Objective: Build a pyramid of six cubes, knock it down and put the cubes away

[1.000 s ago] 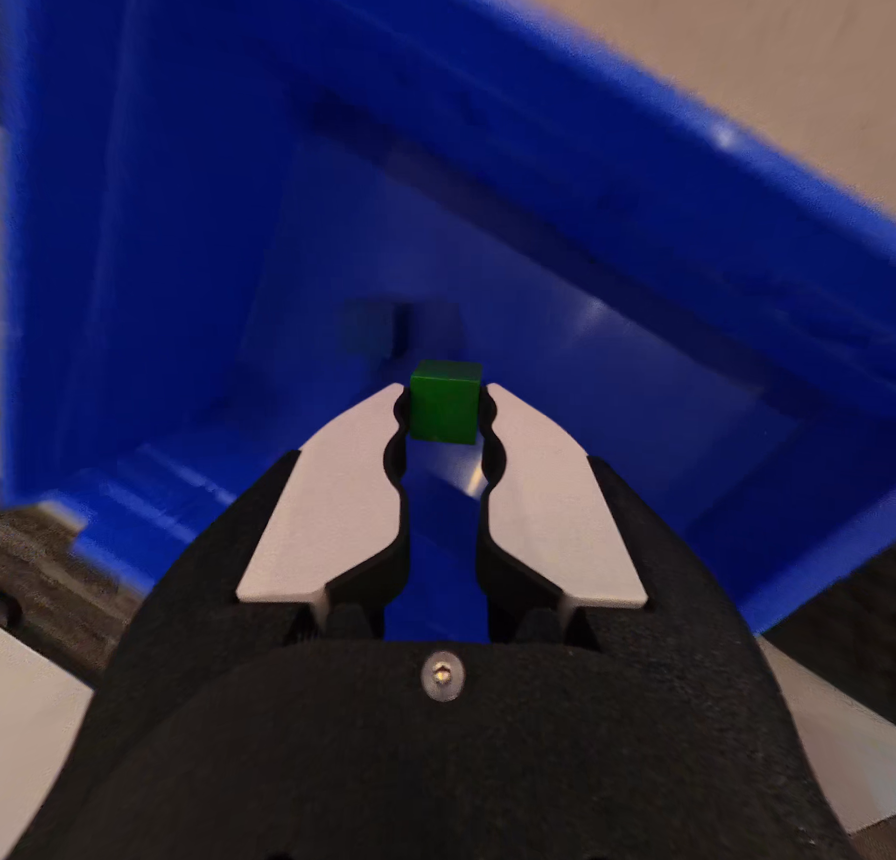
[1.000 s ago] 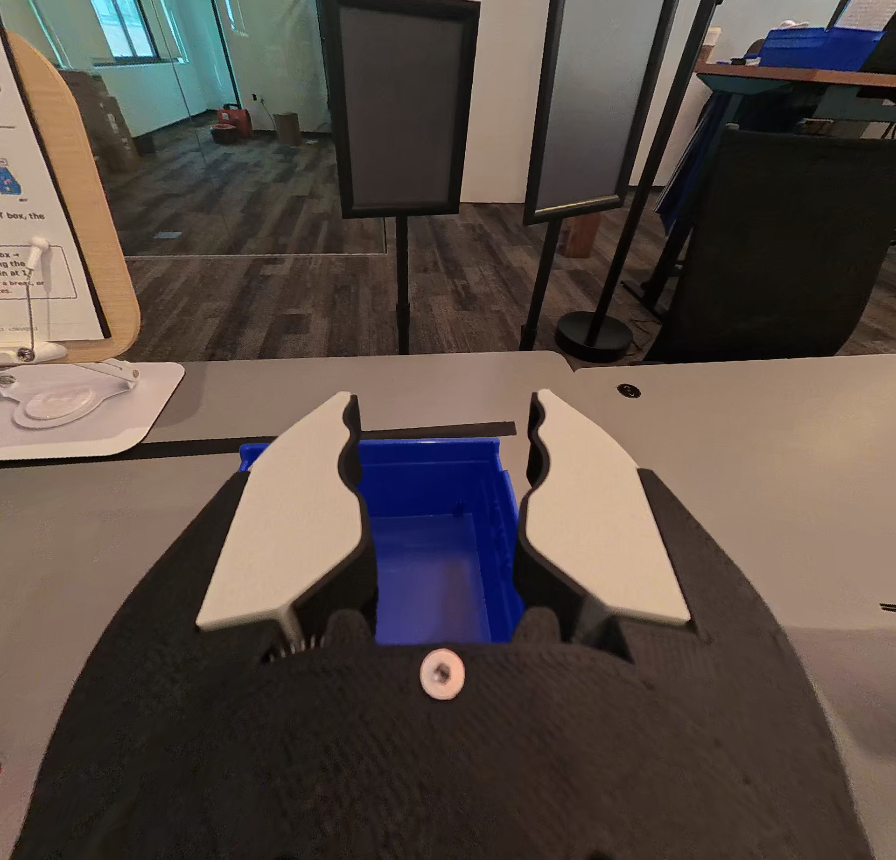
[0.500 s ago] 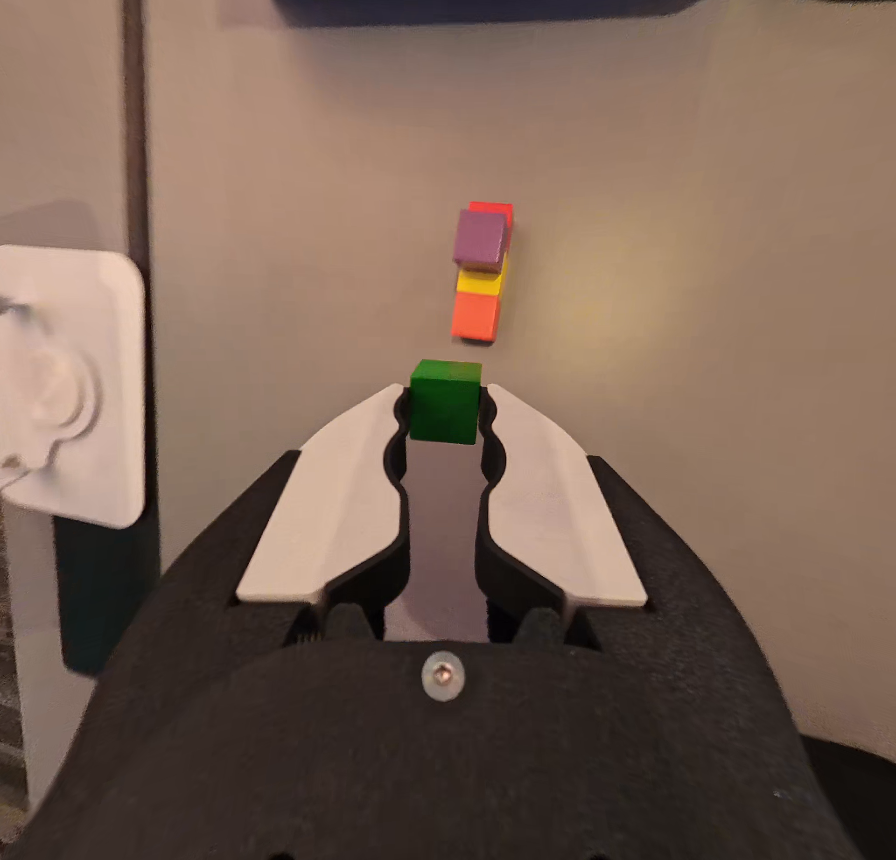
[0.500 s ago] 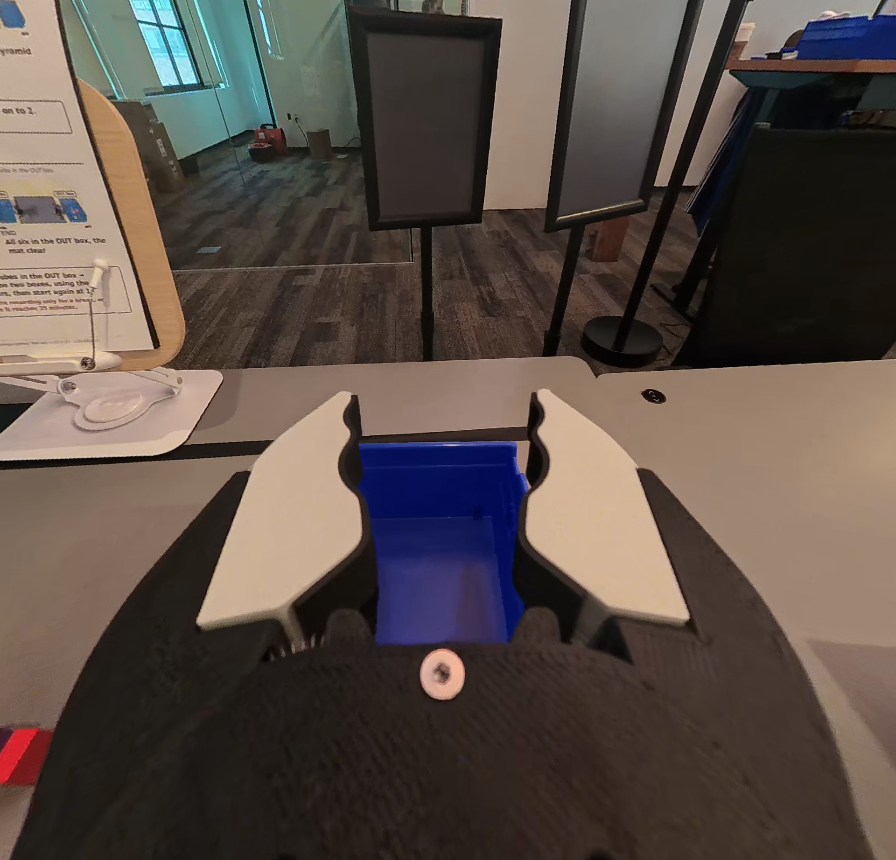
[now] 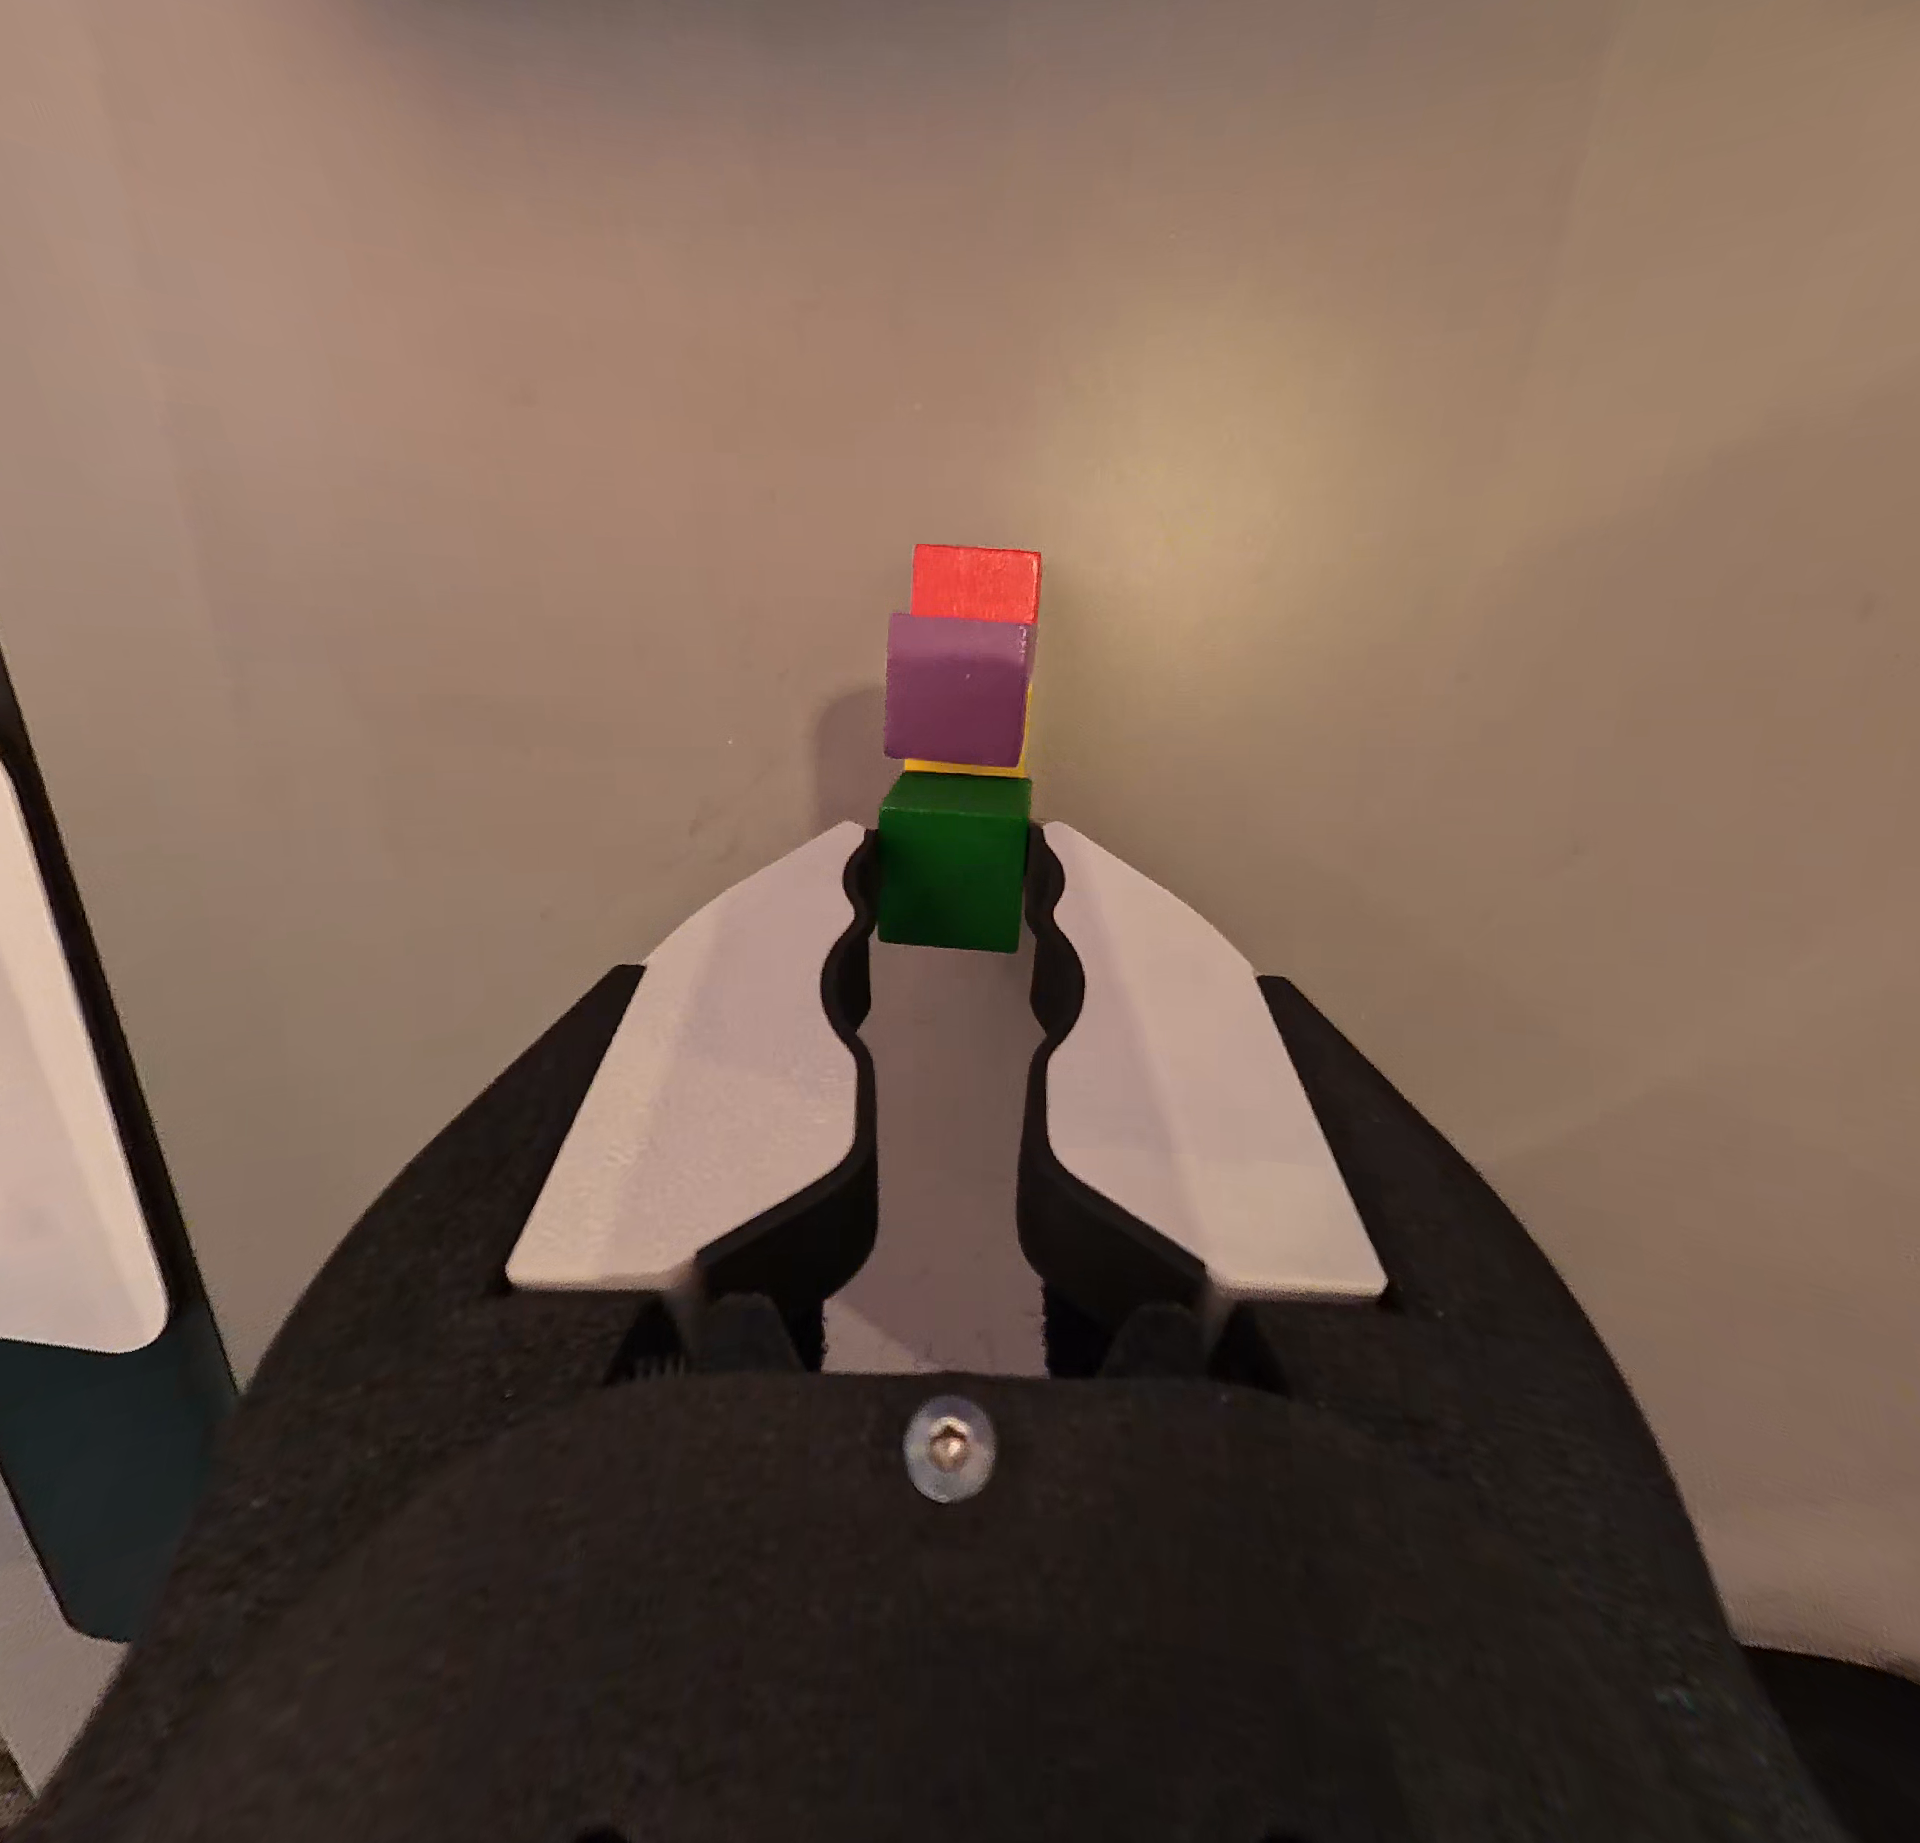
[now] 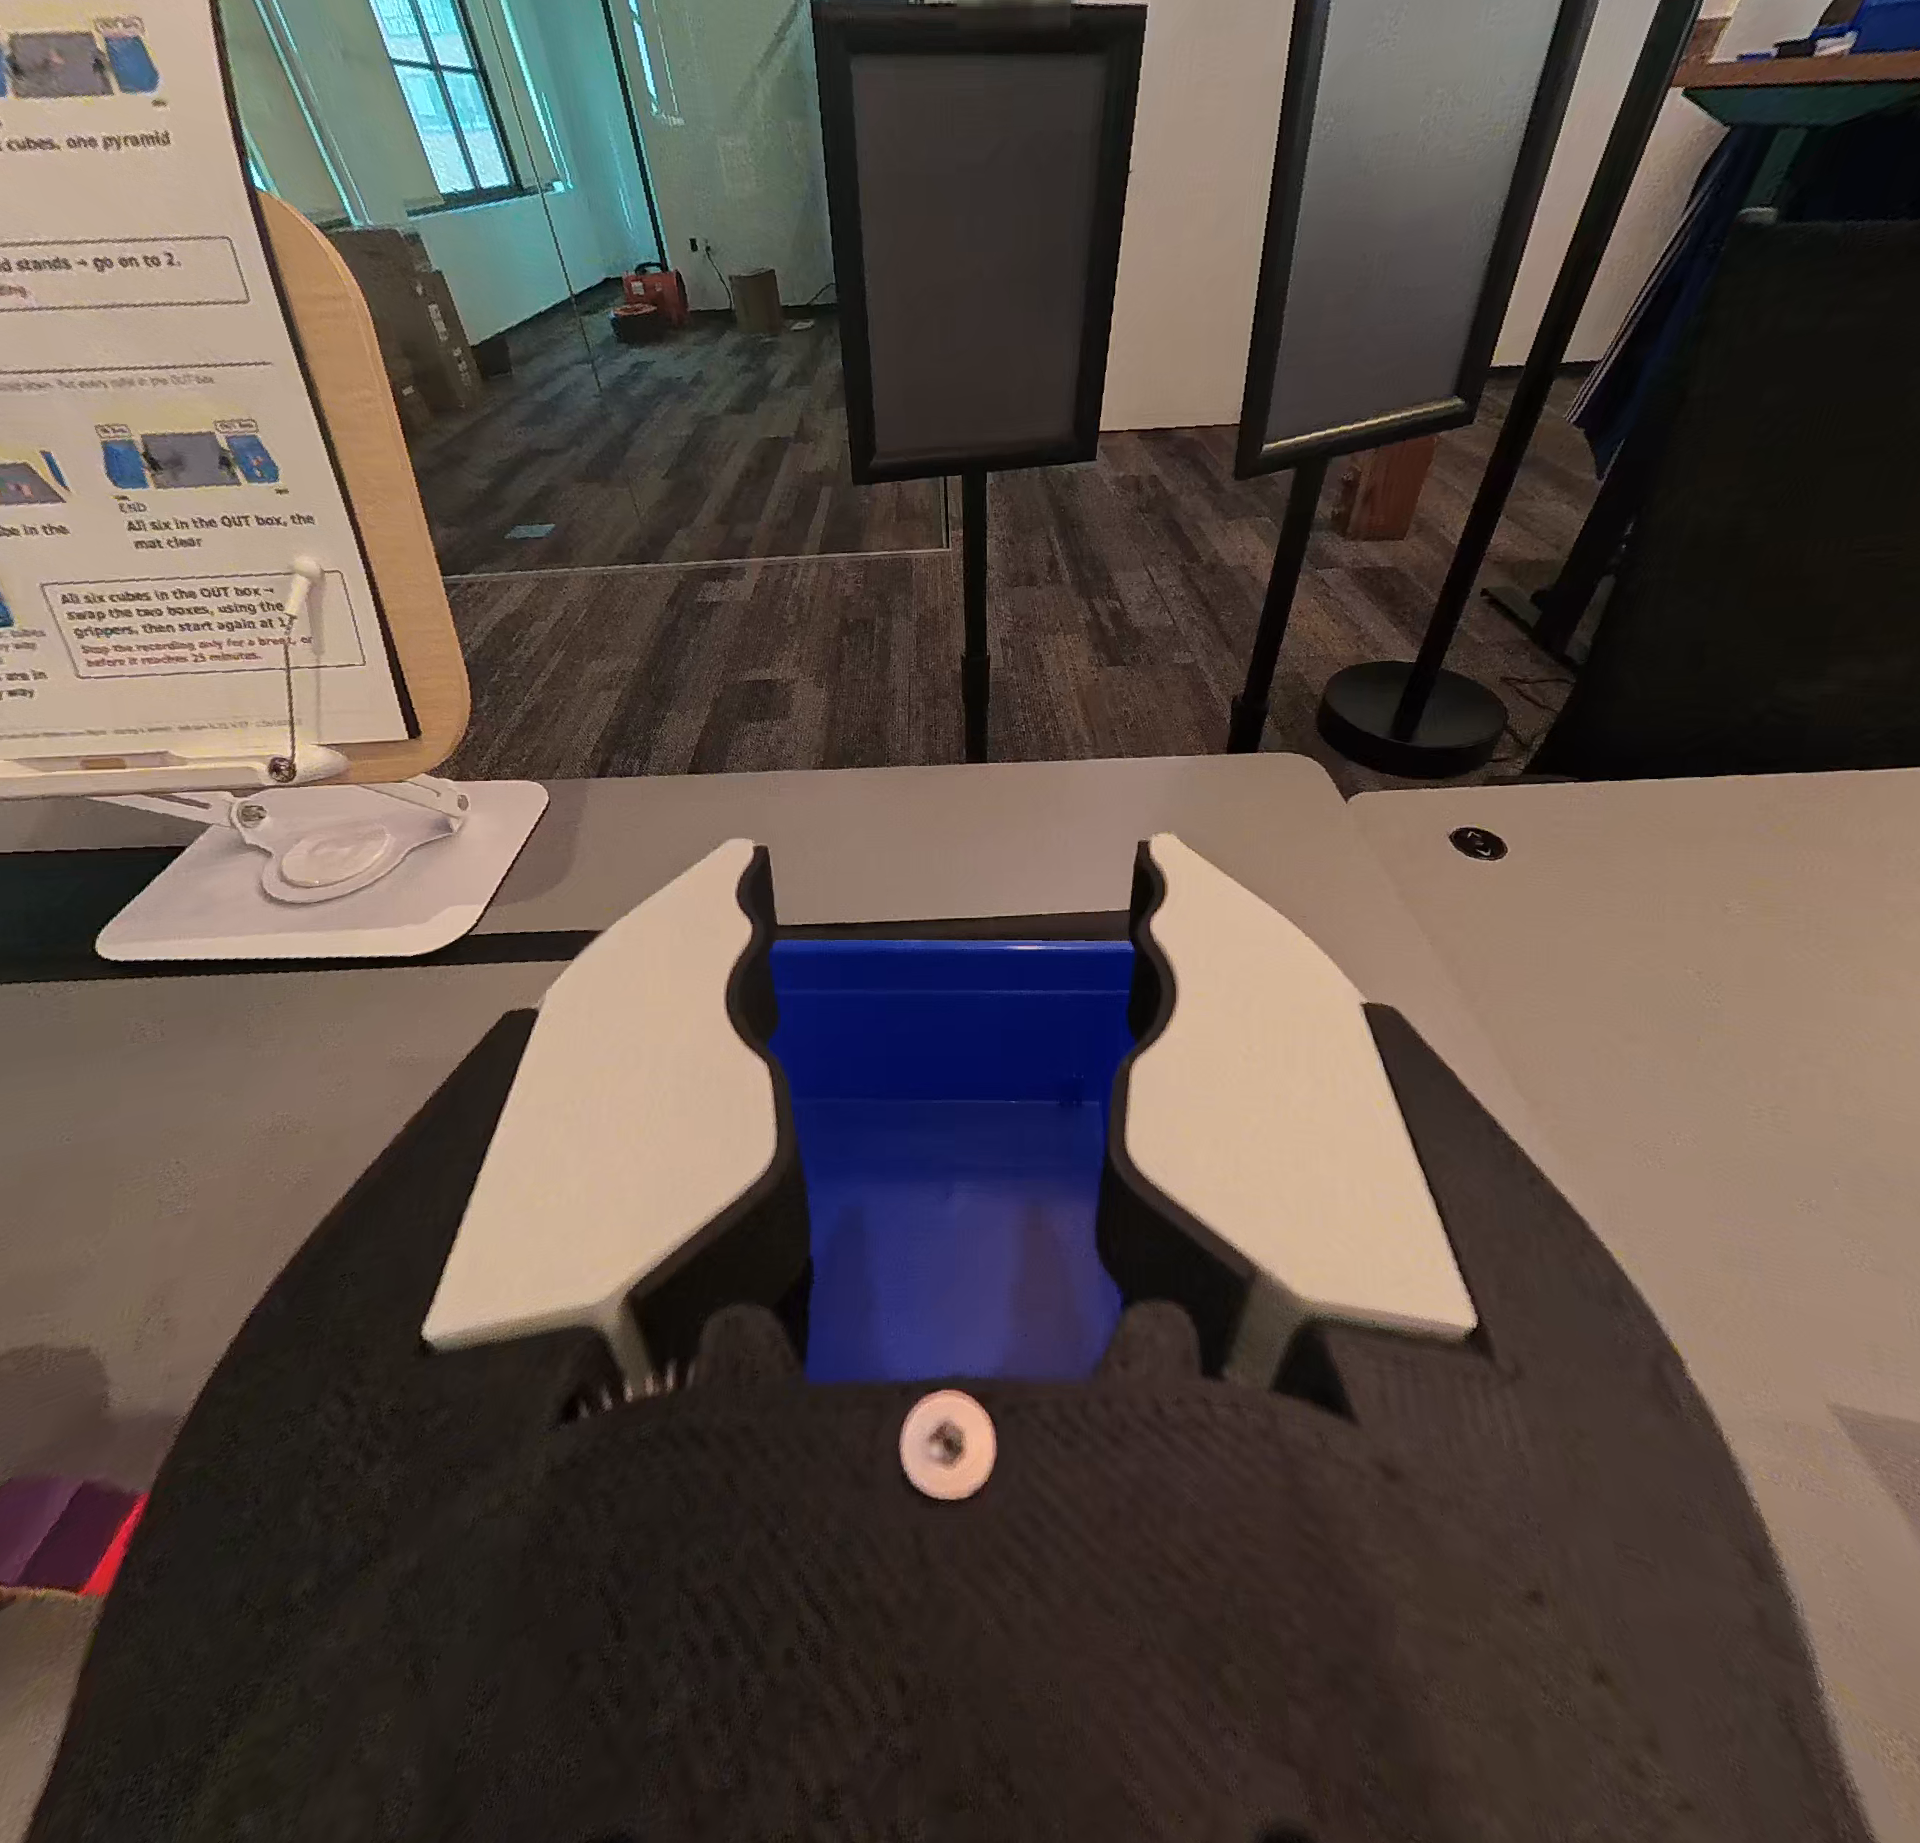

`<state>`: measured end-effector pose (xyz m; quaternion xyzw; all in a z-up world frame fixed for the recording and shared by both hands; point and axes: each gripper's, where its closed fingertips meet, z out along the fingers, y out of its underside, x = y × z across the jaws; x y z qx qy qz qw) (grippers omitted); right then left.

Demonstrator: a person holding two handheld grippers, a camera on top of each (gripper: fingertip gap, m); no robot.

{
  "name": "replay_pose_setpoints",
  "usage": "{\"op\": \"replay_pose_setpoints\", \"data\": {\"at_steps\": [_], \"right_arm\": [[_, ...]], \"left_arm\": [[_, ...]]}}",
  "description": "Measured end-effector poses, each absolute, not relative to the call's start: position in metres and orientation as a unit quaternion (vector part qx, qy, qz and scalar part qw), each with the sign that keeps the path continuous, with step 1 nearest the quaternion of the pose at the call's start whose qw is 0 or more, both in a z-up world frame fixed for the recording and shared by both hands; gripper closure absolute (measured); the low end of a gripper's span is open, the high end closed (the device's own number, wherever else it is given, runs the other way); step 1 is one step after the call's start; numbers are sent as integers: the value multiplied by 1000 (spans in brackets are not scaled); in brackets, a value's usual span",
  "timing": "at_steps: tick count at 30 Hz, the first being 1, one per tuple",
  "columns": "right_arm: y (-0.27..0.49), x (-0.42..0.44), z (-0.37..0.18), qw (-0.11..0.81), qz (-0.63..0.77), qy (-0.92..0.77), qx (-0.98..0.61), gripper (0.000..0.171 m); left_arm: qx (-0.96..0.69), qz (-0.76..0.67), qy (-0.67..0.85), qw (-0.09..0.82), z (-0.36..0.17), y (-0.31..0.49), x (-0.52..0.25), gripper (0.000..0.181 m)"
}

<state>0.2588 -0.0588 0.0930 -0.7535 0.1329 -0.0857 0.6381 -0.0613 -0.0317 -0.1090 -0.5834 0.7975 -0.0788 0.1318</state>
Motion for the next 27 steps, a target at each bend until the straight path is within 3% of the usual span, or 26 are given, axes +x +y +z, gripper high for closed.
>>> {"op": "replay_pose_setpoints", "data": {"at_steps": [27], "right_arm": [[-57,266,83,626,-73,138,-764,104]], "left_arm": [[-578,-62,805,118,-123,-29,-56,154]]}}
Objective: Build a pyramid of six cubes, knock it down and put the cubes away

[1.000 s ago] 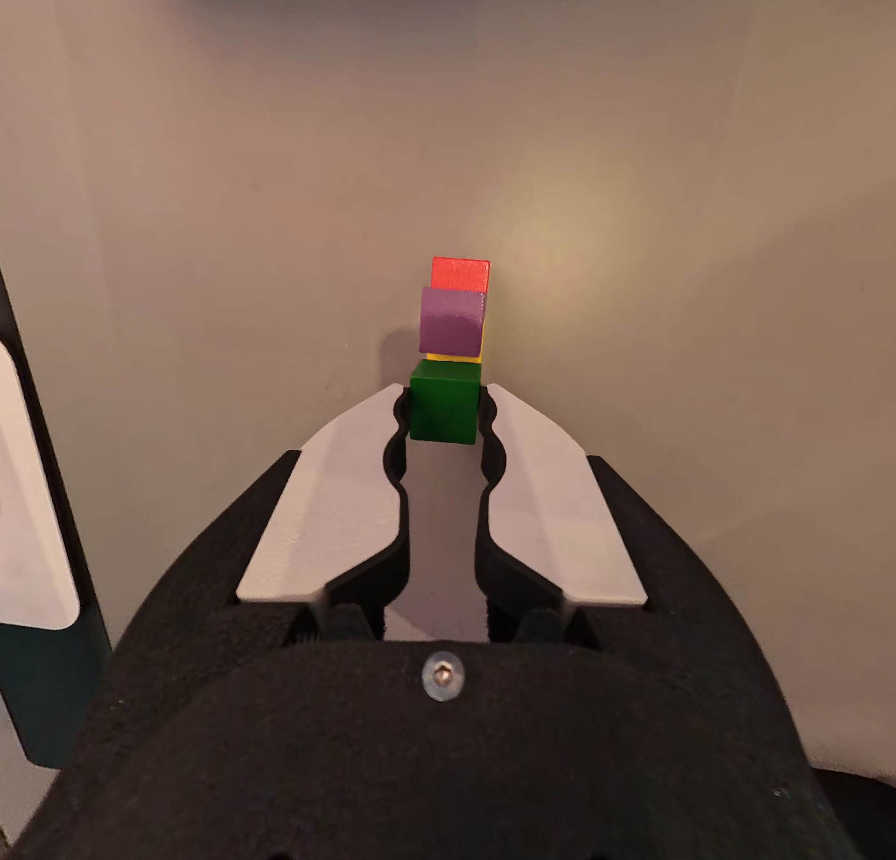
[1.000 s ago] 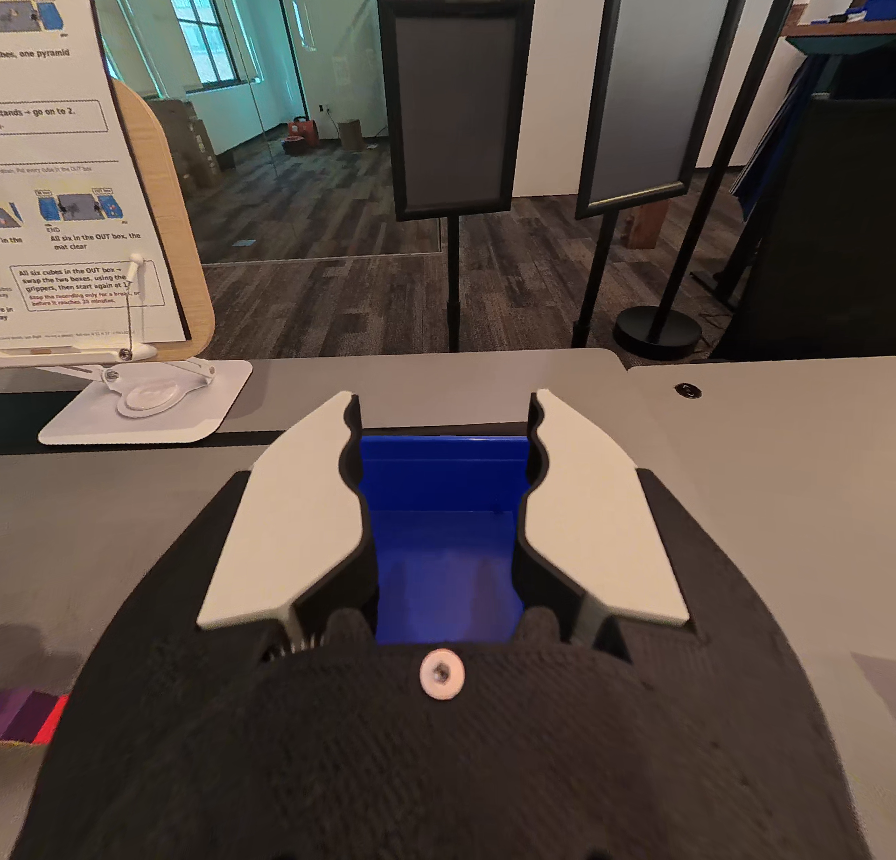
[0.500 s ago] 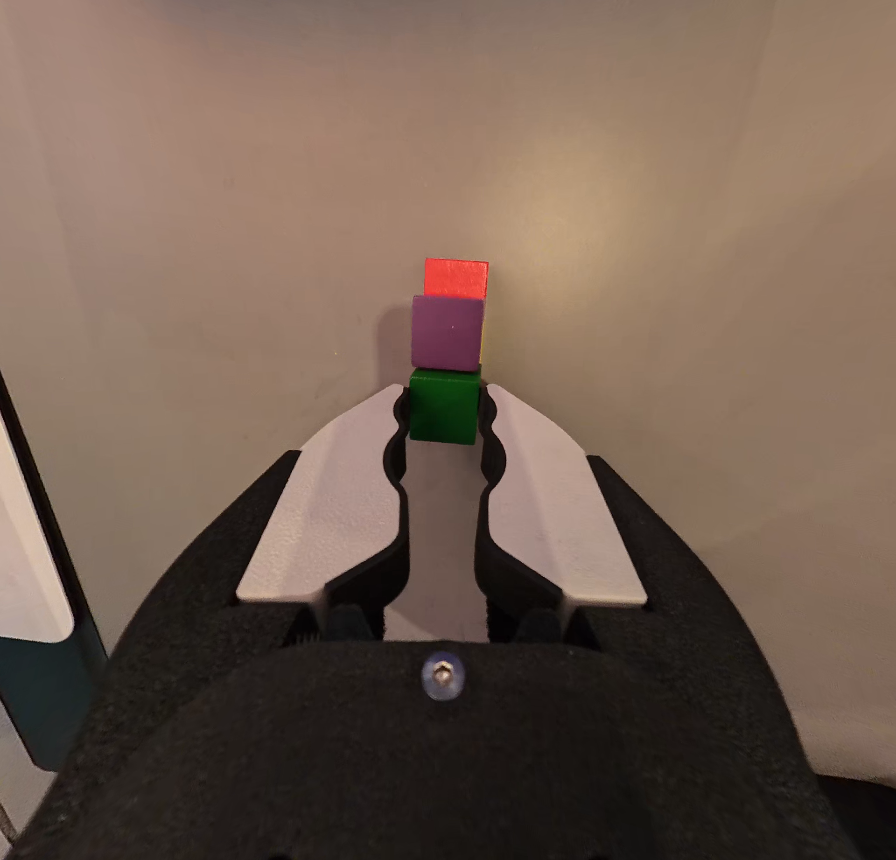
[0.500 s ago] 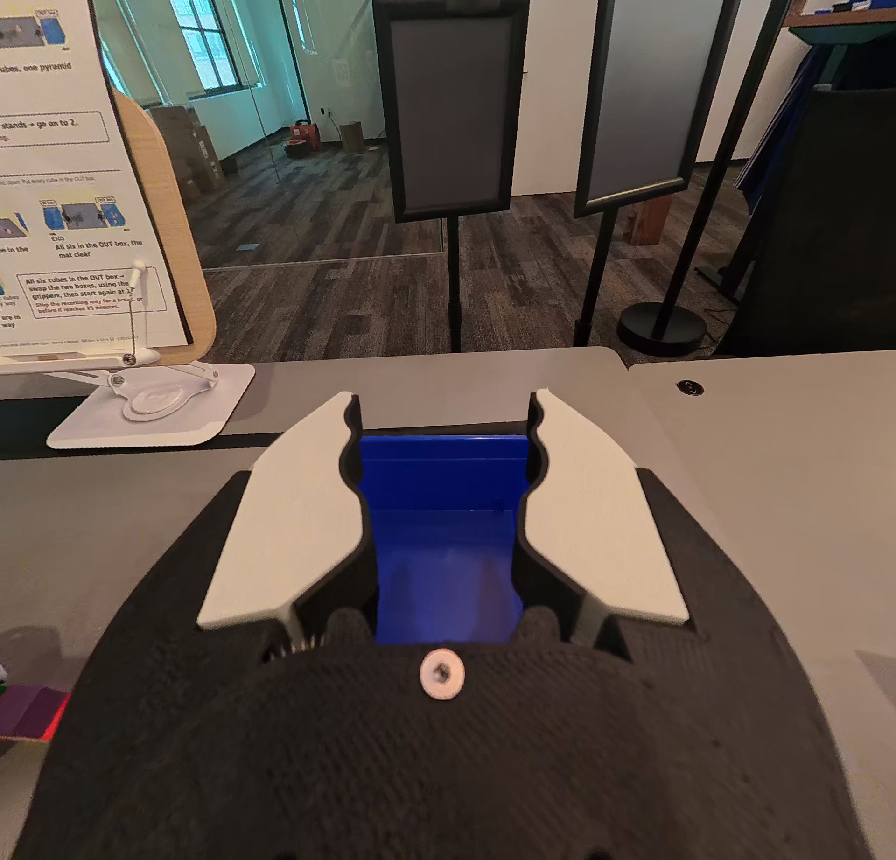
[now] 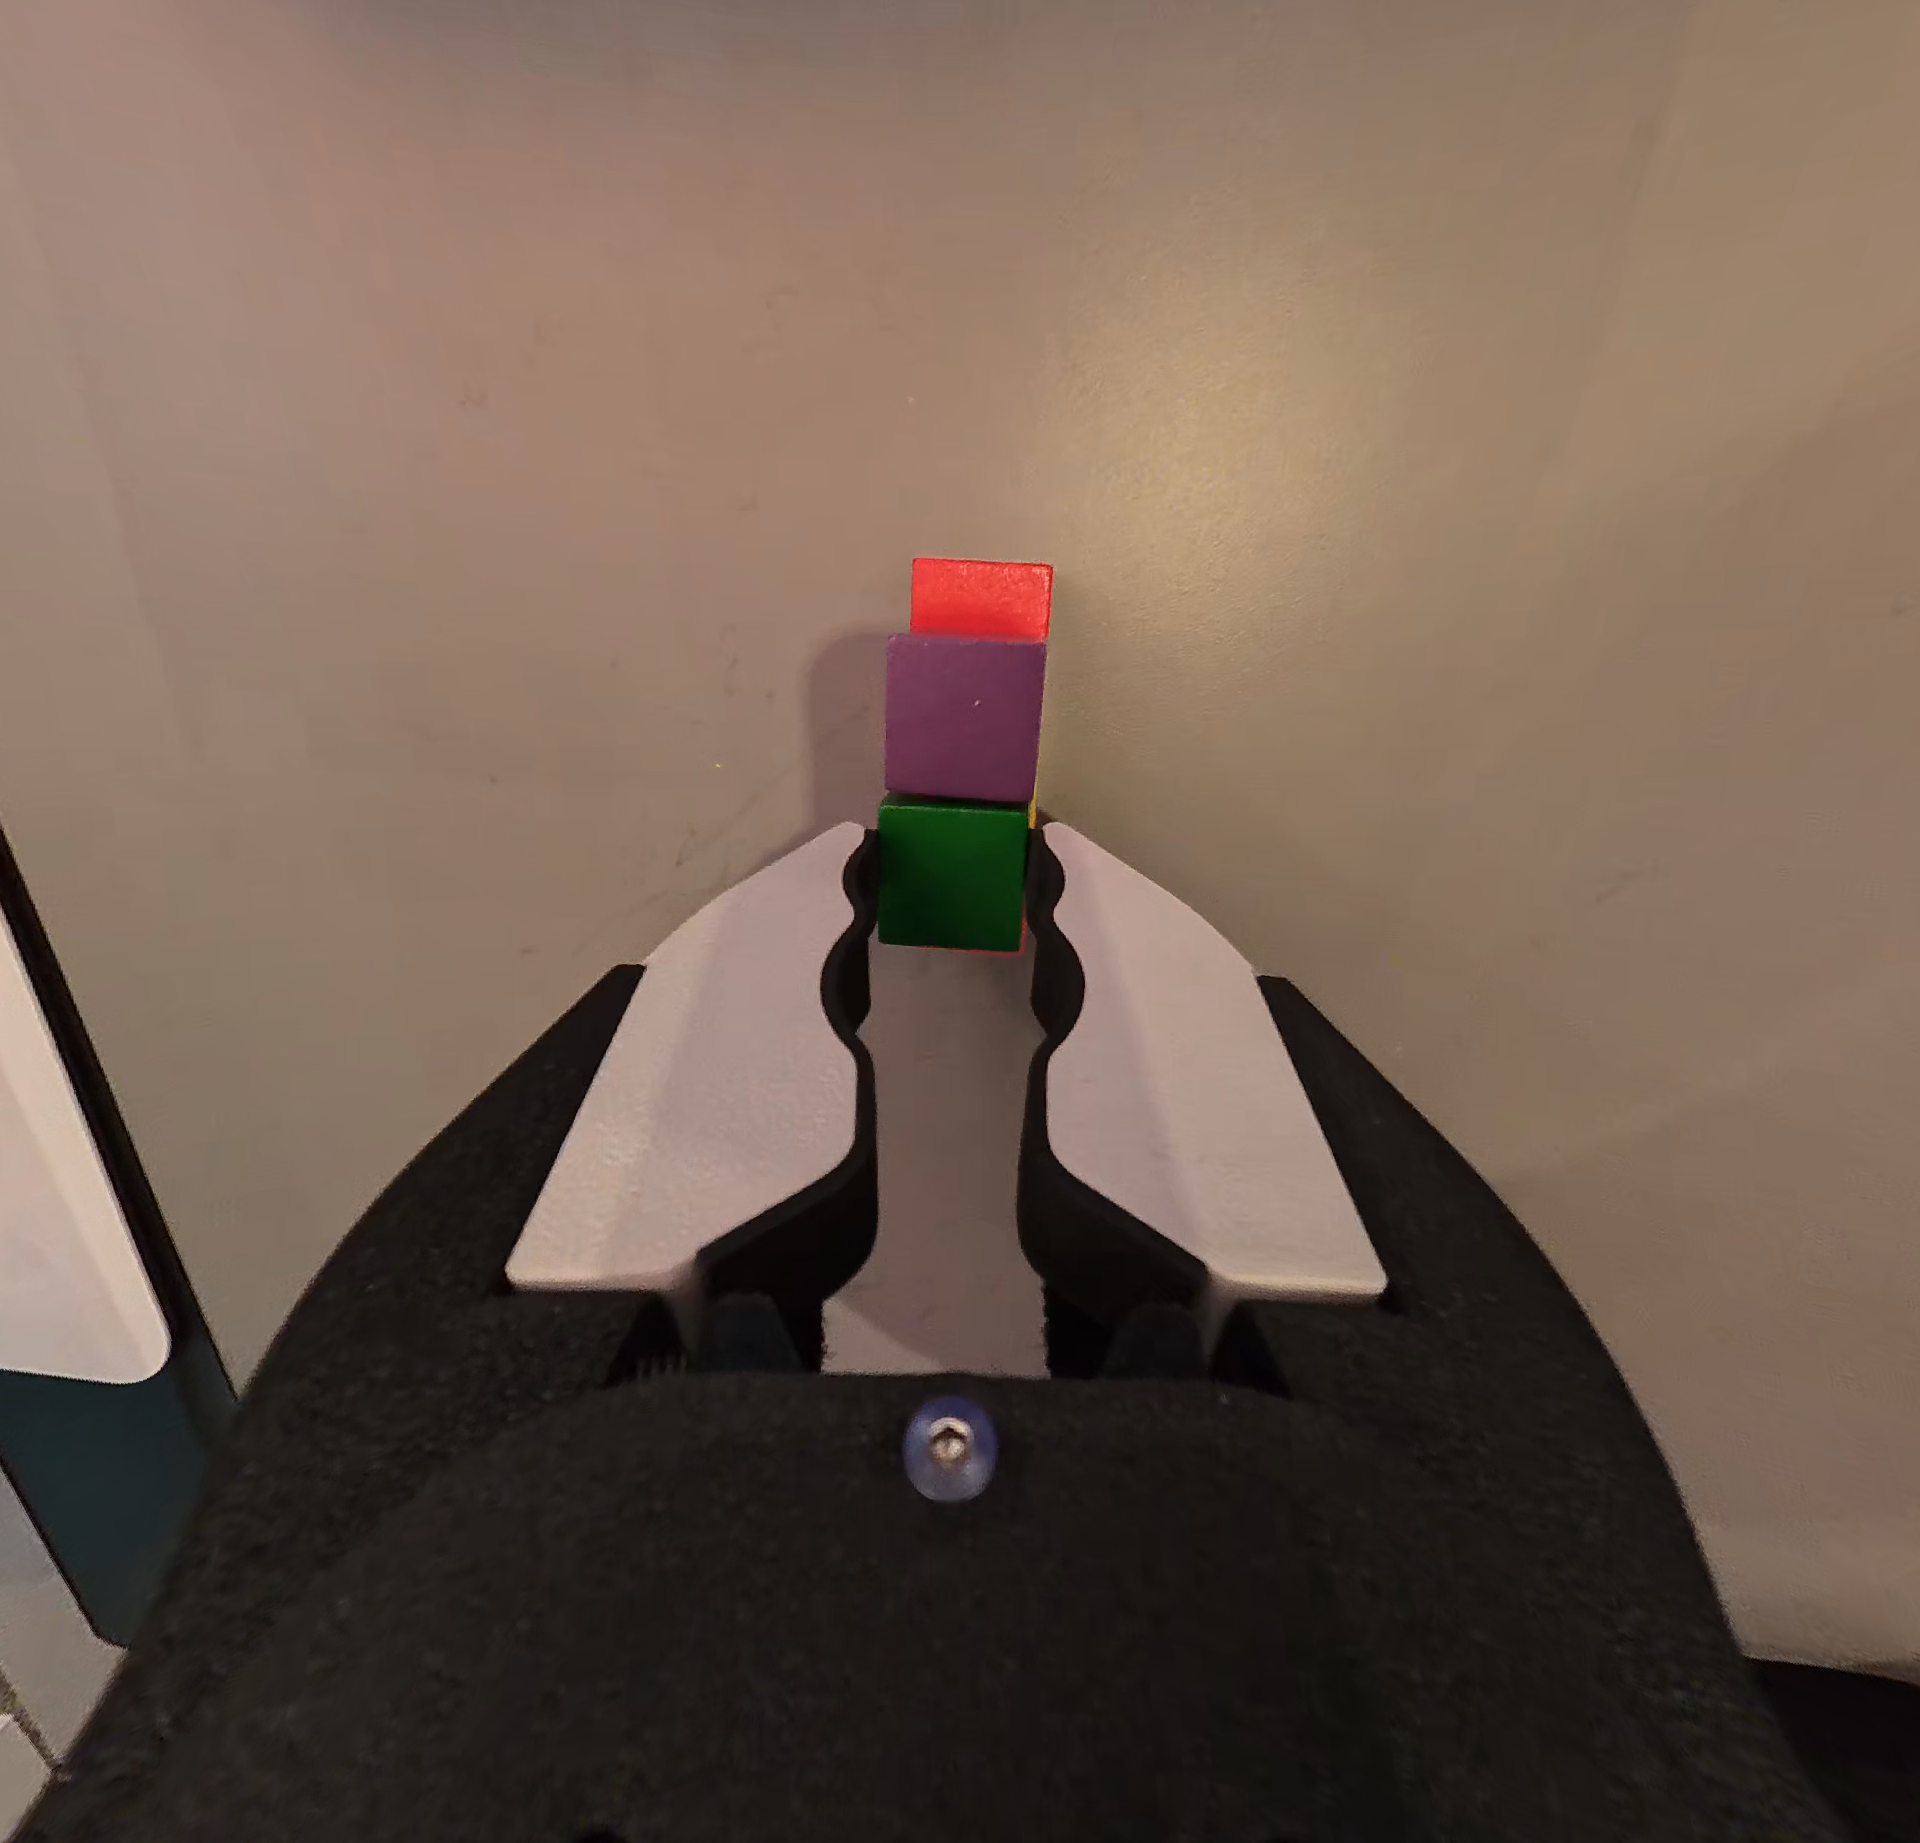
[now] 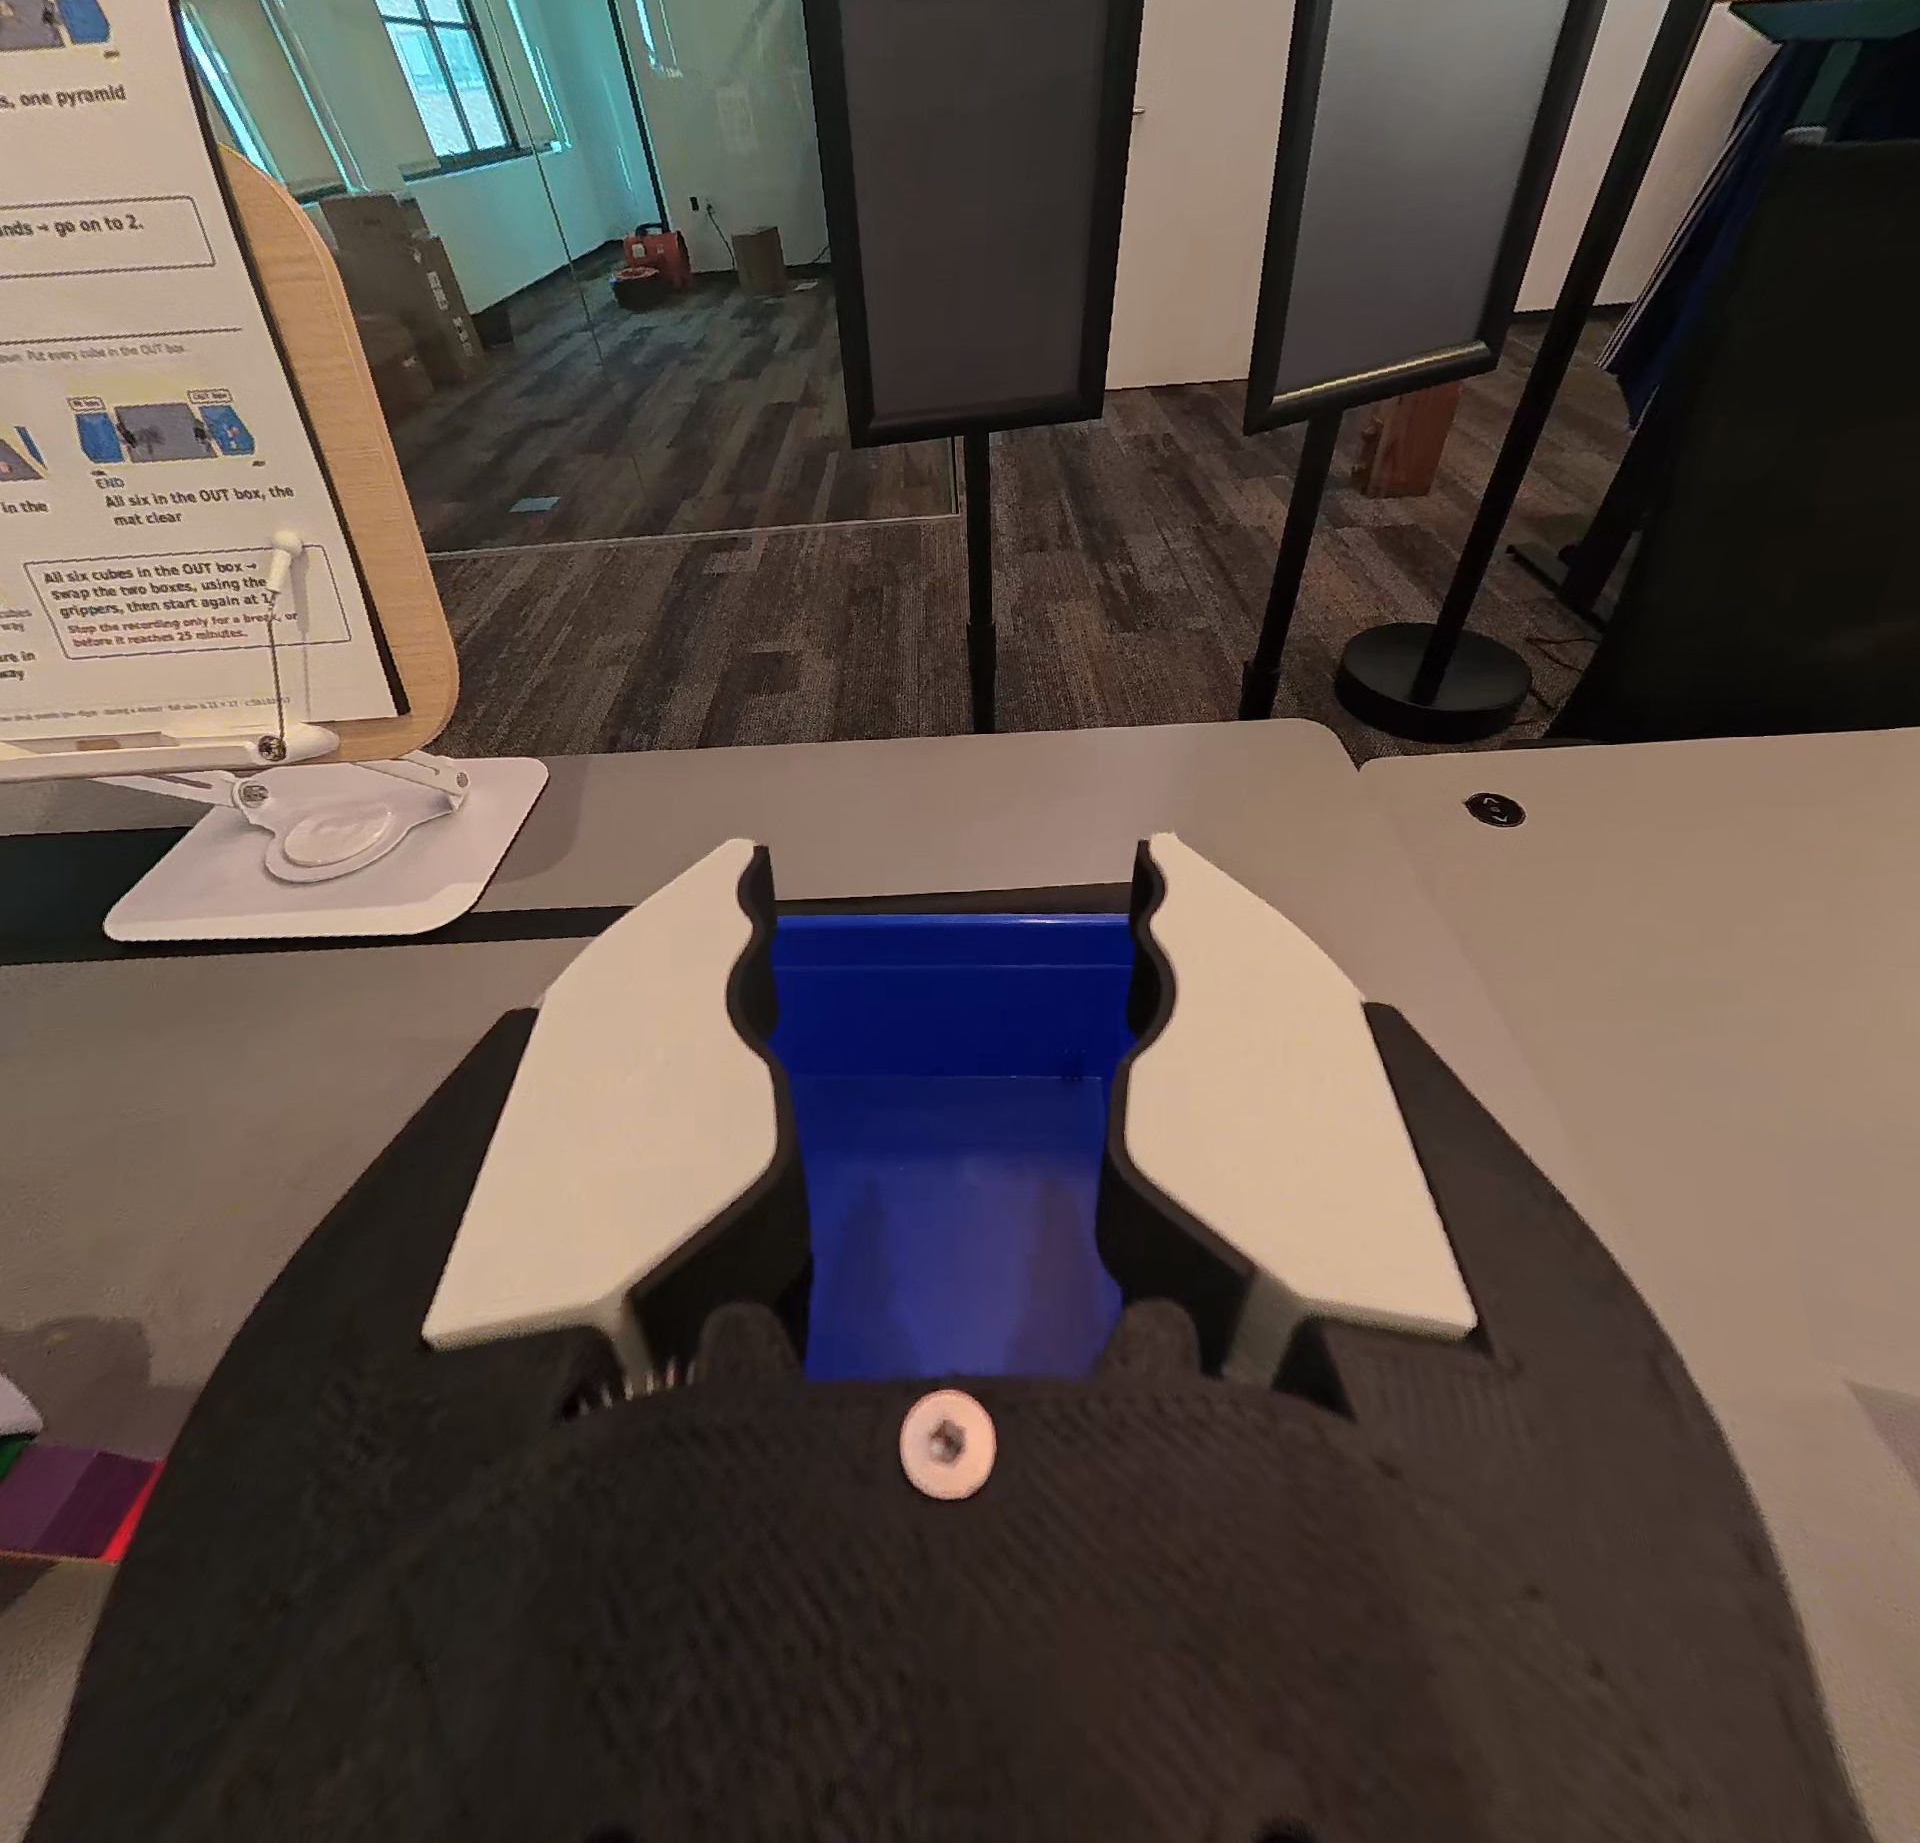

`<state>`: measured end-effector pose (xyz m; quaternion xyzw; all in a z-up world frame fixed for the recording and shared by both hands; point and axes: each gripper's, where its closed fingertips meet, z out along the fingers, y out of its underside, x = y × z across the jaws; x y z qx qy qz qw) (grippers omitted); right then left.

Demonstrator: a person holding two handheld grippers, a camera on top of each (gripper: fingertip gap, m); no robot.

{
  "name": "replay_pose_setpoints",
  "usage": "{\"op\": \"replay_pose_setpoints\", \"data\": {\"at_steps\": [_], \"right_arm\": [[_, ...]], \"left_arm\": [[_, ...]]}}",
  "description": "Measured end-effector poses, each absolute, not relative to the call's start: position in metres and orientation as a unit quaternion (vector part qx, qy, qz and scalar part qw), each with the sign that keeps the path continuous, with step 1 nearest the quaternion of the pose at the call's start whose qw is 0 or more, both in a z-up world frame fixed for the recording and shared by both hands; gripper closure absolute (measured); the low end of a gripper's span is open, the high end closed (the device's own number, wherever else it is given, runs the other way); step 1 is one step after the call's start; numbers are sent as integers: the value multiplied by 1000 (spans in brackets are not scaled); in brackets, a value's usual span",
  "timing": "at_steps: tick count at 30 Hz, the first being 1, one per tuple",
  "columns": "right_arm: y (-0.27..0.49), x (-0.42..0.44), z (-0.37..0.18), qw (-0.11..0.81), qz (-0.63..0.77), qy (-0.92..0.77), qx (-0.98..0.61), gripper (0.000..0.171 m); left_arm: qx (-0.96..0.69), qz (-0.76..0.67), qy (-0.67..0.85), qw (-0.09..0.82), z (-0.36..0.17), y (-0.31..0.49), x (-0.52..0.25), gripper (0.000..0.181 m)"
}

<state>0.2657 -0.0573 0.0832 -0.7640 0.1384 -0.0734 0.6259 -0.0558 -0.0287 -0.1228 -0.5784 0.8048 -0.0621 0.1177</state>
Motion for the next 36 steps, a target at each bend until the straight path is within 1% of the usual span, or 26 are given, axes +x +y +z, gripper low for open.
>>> {"op": "replay_pose_setpoints", "data": {"at_steps": [7,8,11,12,14,17,20,23,26,28,31,33,36], "right_arm": [[-56,269,79,620,-70,141,-769,104],[-56,269,78,619,-70,141,-769,104],[-57,270,77,618,-69,143,-770,104],[-58,271,77,618,-68,144,-770,104],[-58,272,76,618,-66,145,-770,104],[-60,274,76,619,-63,150,-769,104],[-62,278,76,620,-60,154,-767,104],[-65,281,76,622,-55,161,-764,104],[-68,285,77,626,-52,168,-759,104],[-68,287,76,626,-50,172,-759,104],[-67,288,74,622,-53,173,-762,105],[-66,287,74,621,-58,171,-763,105],[-63,284,73,617,-63,165,-767,104]], "left_arm": [[-575,-64,807,120,-123,-29,-54,154],[-577,-62,806,118,-124,-29,-55,151],[-578,-63,805,120,-121,-28,-56,134],[-576,-65,805,125,-118,-28,-56,131],[-576,-75,802,137,-107,-27,-58,132],[-585,-98,786,176,-78,-20,-65,133],[-616,-93,742,246,-42,10,-88,131],[-681,-73,655,319,-2,62,-137,134],[-754,-43,551,356,19,115,-210,136],[-792,-33,512,331,10,134,-259,135],[-814,-12,505,286,-21,146,-314,134],[-815,-2,510,275,-41,149,-336,133],[-809,-26,523,268,-66,148,-346,133]]}}
